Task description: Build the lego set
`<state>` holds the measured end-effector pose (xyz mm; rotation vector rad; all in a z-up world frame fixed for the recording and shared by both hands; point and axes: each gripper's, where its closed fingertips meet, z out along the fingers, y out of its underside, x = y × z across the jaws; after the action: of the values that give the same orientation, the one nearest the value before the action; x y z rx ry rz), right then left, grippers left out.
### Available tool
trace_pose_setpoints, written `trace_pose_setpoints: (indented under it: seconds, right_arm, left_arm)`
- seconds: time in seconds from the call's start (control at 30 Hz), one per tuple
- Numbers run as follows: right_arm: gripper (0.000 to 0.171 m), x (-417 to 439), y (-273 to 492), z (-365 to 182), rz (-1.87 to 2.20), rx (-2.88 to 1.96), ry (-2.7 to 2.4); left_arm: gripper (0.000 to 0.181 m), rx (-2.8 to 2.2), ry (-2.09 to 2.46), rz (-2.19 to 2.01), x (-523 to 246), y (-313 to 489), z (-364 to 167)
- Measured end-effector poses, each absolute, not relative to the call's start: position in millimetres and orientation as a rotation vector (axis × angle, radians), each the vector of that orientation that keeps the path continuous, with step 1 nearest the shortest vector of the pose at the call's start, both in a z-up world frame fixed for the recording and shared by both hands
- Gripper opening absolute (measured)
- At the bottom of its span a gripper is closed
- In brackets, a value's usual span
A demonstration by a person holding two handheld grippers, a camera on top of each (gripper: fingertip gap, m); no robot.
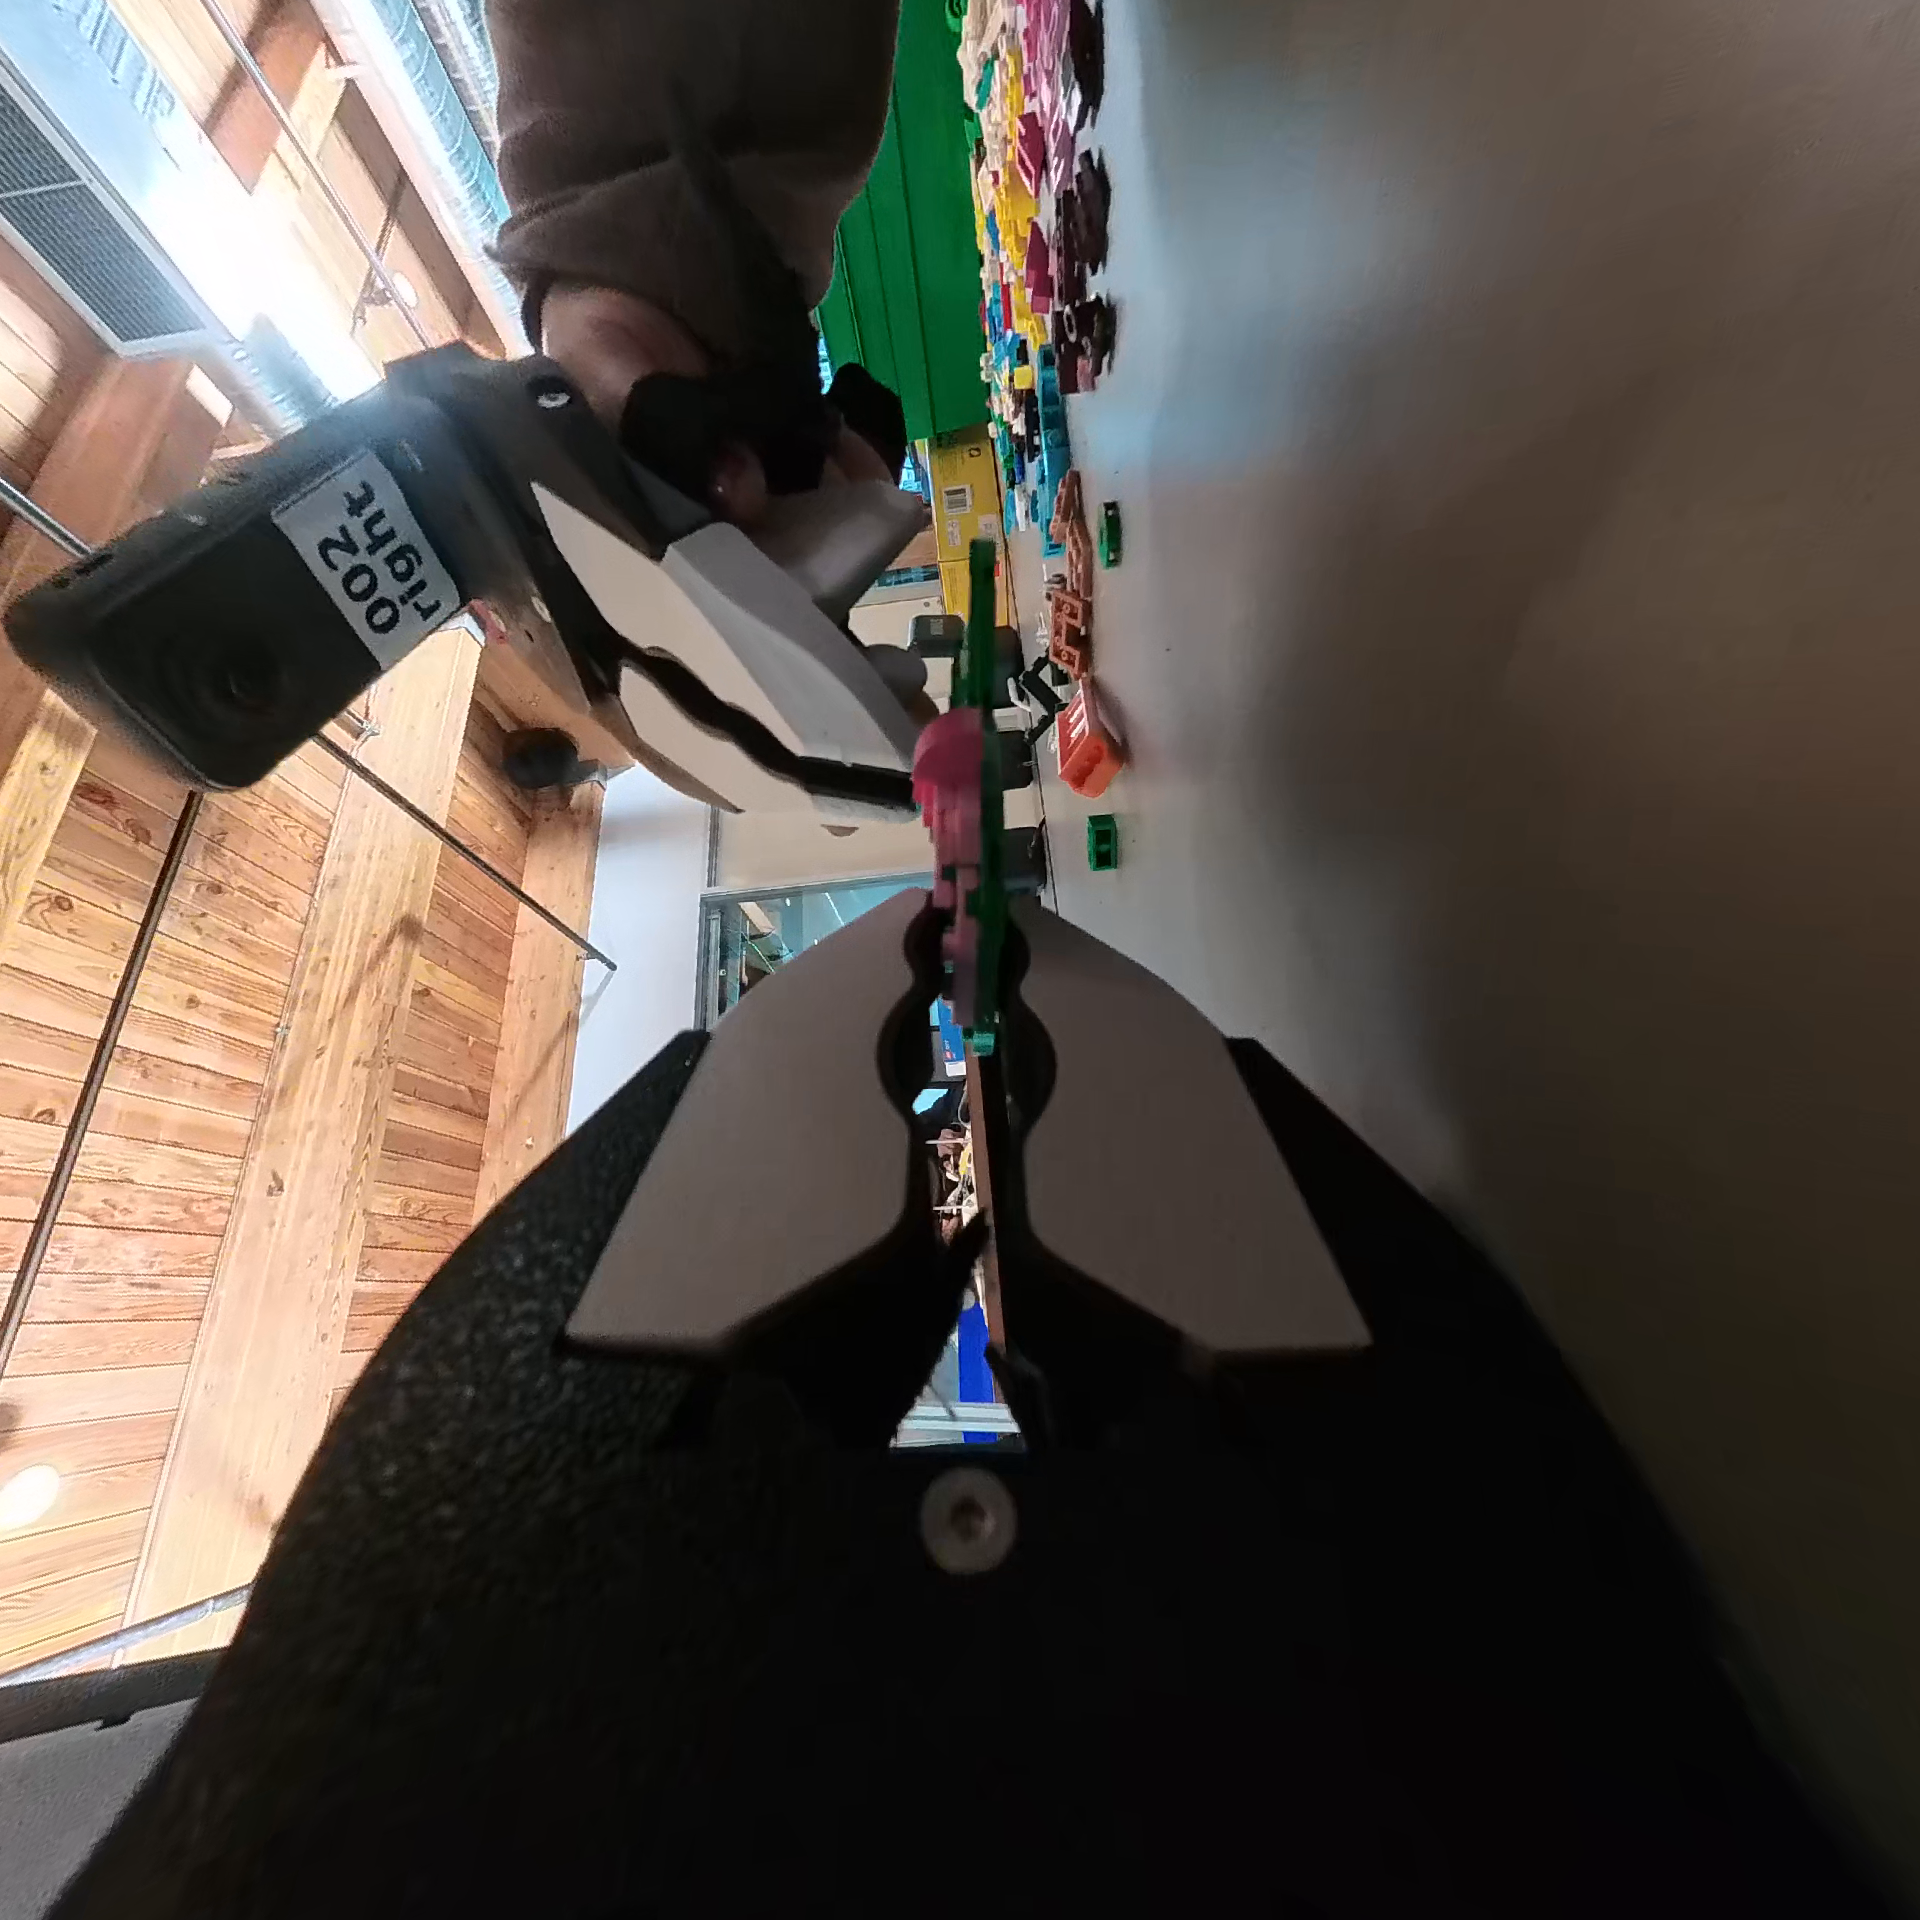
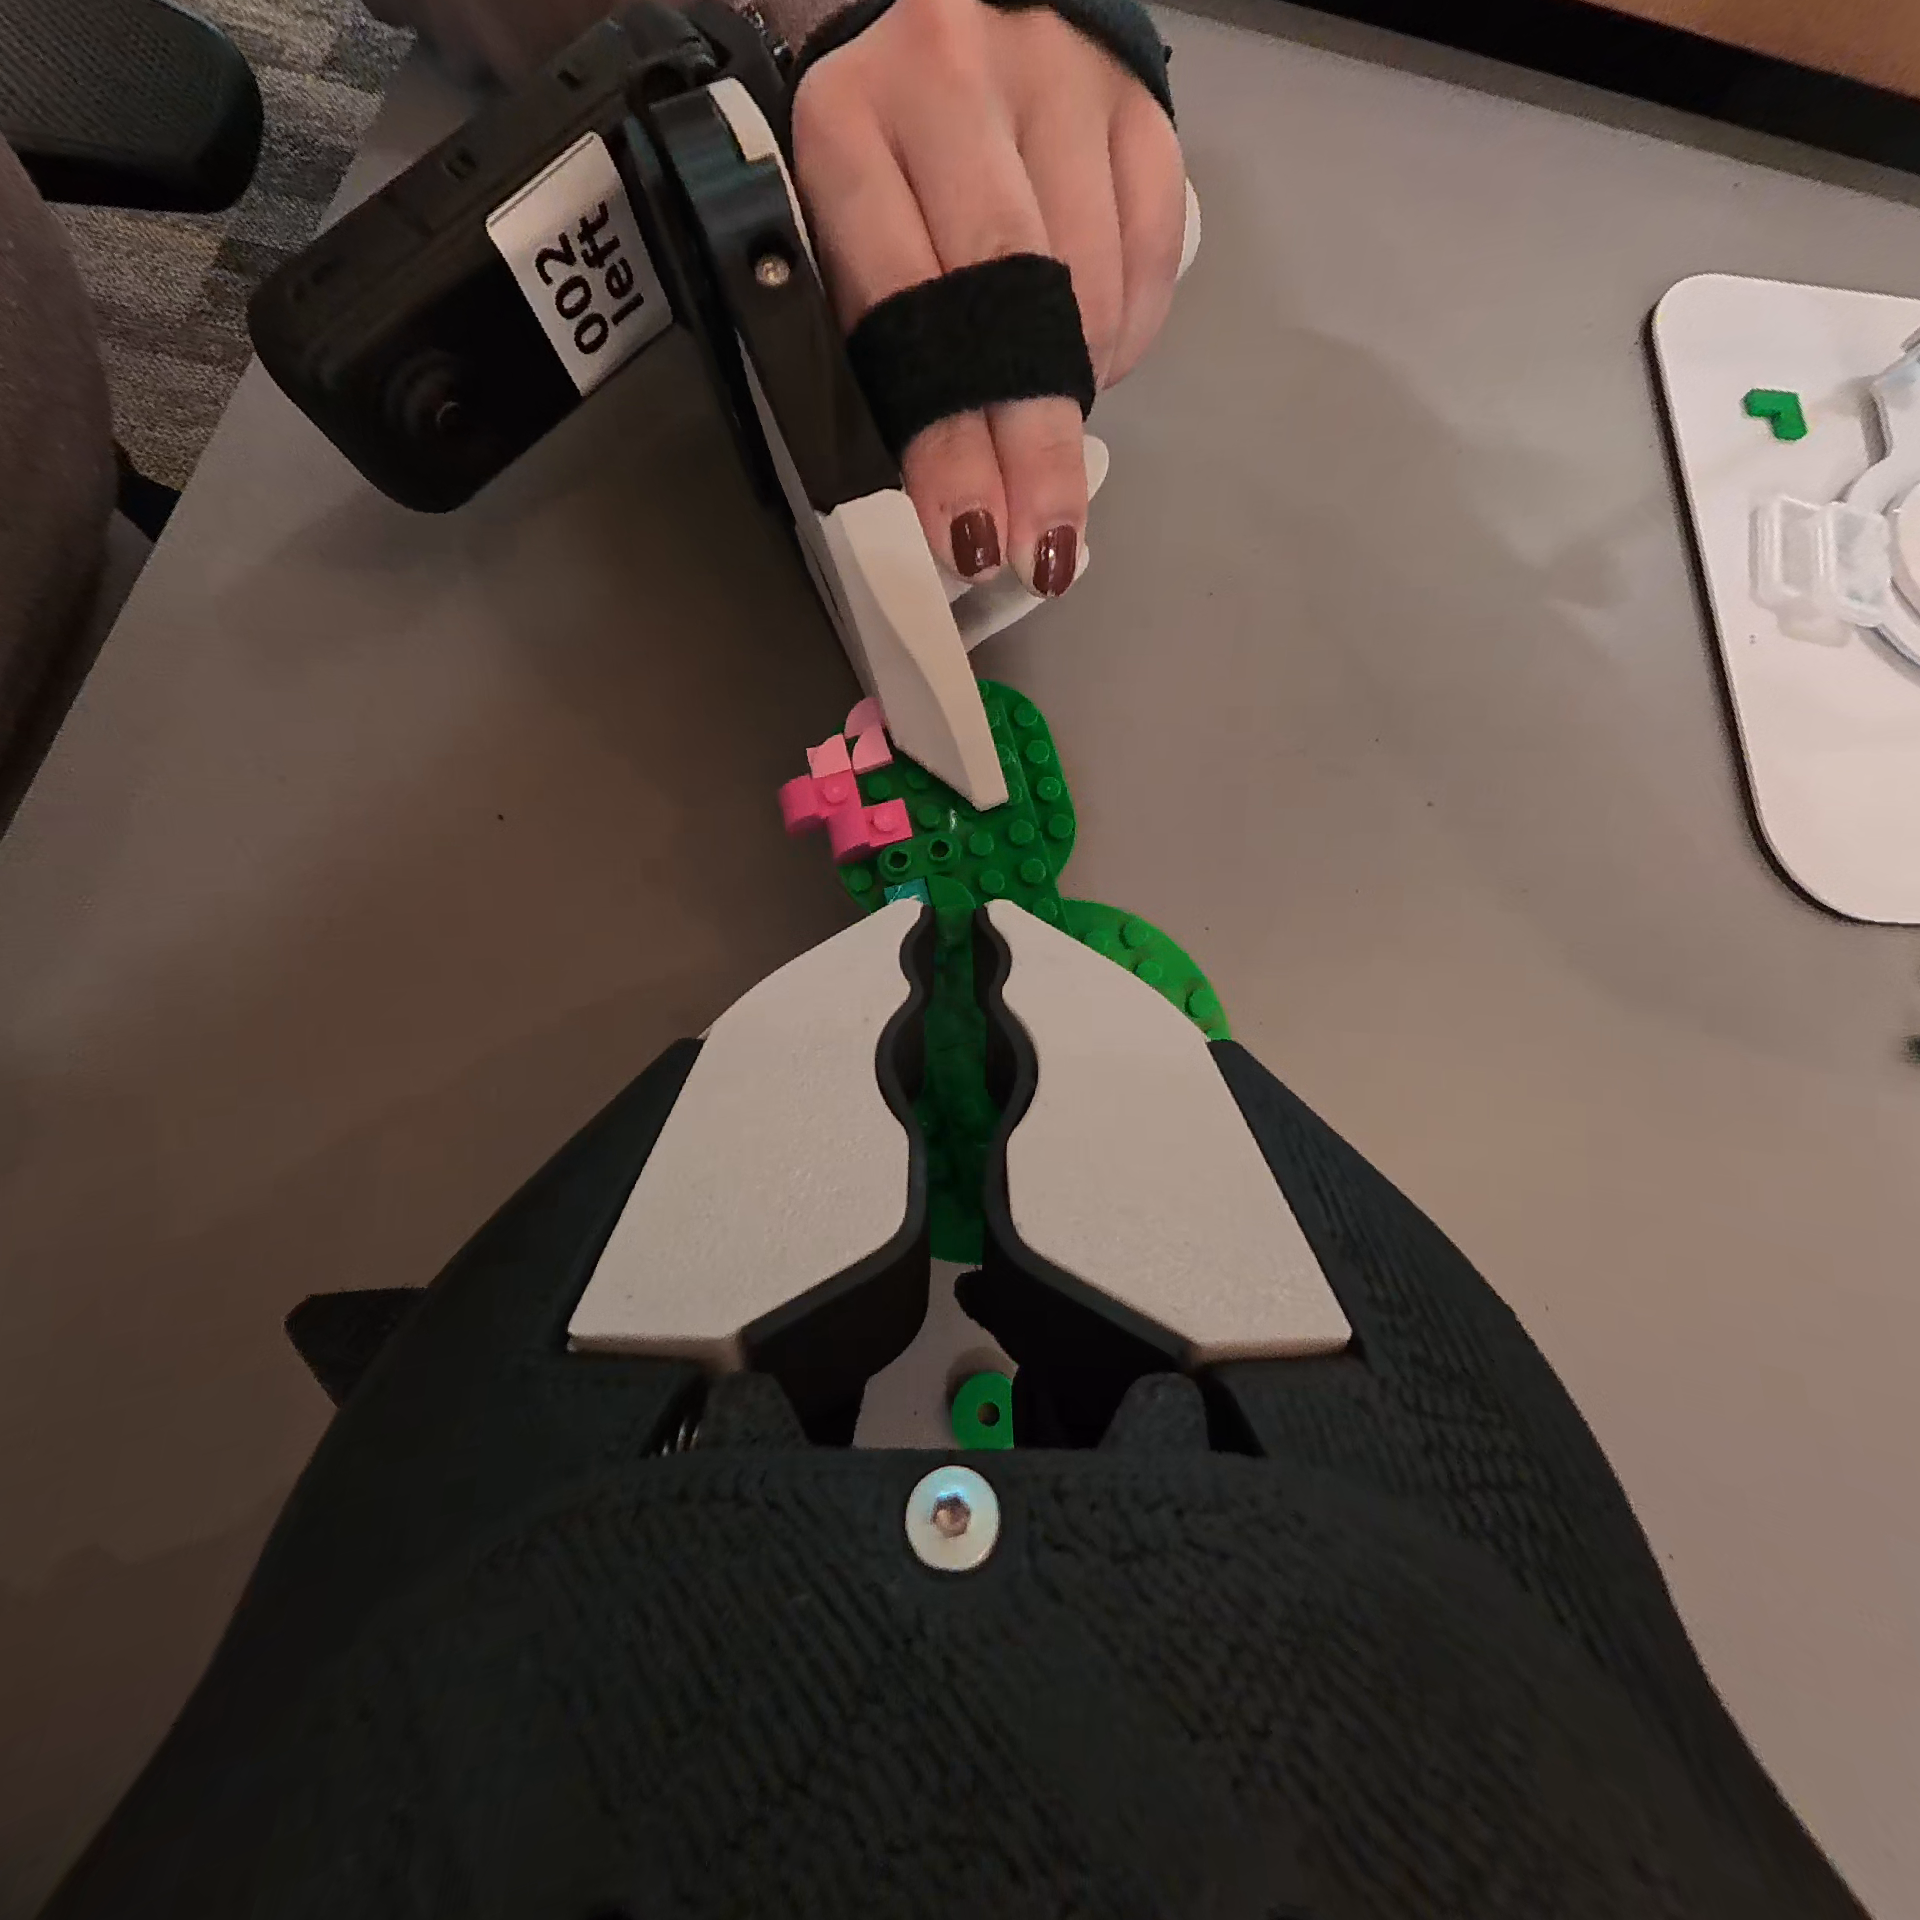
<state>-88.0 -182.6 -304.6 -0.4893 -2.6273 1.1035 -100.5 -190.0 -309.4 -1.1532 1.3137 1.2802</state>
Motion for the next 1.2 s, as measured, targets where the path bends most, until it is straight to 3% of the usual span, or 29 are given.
trace_pose_setpoints:
  seconds: [0.03, 0.2, 0.43, 0.8, 0.93, 1.2]
  right_arm:
    - [0.006, -88.2, -183.0, -305.0, 1.101, -0.489, -2.629]
    - [0.007, -88.0, -183.6, -305.8, 1.090, -0.484, -2.632]
    - [0.030, -86.9, -181.2, -293.5, 1.078, -0.449, -2.537]
    - [0.051, -96.3, -186.8, -301.0, 0.576, -0.068, -2.002]
    - [0.048, -106.1, -183.6, -304.3, 0.452, -0.053, -1.954]
    - [0.023, -112.7, -175.1, -309.0, 0.324, -0.038, -1.914]
  left_arm:
    - [0.008, -1.152, 1.314, 1.280, -100.2, -189.9, -309.3]
    - [0.008, -1.152, 1.315, 1.278, -99.9, -189.9, -309.2]
    - [0.008, -1.184, 1.288, 1.283, -106.1, -188.4, -308.4]
    - [0.008, -1.279, 1.178, 1.234, -119.2, -185.2, -303.9]
    - [0.008, -1.279, 1.175, 1.232, -118.9, -185.5, -303.4]
    - [0.008, -1.275, 1.177, 1.227, -116.8, -186.1, -303.2]
